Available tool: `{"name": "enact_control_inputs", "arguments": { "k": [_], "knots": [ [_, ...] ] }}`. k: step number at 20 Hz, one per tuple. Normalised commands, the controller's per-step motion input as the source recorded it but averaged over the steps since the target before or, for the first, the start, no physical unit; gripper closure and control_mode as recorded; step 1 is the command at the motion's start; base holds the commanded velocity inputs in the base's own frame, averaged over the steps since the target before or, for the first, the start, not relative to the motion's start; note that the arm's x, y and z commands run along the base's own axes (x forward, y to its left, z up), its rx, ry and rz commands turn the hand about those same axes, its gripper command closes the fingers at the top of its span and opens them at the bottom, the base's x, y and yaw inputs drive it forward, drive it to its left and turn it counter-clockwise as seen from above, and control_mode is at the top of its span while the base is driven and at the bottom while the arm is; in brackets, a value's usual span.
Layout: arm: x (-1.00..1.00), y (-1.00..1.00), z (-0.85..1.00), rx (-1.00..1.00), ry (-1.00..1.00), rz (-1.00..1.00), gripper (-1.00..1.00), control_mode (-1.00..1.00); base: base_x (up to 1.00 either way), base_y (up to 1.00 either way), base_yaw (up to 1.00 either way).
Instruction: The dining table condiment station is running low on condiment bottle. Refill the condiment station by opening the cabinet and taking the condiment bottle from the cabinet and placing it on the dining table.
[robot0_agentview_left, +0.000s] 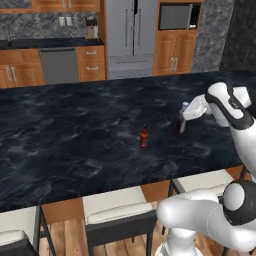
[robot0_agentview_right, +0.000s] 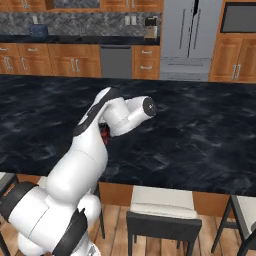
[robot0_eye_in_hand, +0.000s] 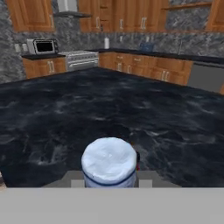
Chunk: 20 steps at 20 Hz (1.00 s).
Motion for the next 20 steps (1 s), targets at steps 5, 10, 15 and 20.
{"name": "enact_control_inputs", "arguments": {
  "k": [5, 10, 15, 20],
  "knots": [
    [0.54, 0.00, -0.32, 0.10, 0.20, 0.09, 1.00, -1.00, 0.00, 0.00, 0.00],
    [0.48, -0.01, -0.29, 0.03, 0.22, 0.13, 1.00, -1.00, 0.00, 0.00, 0.00],
    [0.21, -0.15, -0.20, 0.00, 0.02, 0.08, 1.00, -1.00, 0.00, 0.00, 0.00],
    [0.22, -0.03, -0.35, 0.00, -0.02, 0.10, 1.00, -1.00, 0.00, 0.00, 0.00]
  ]
}}
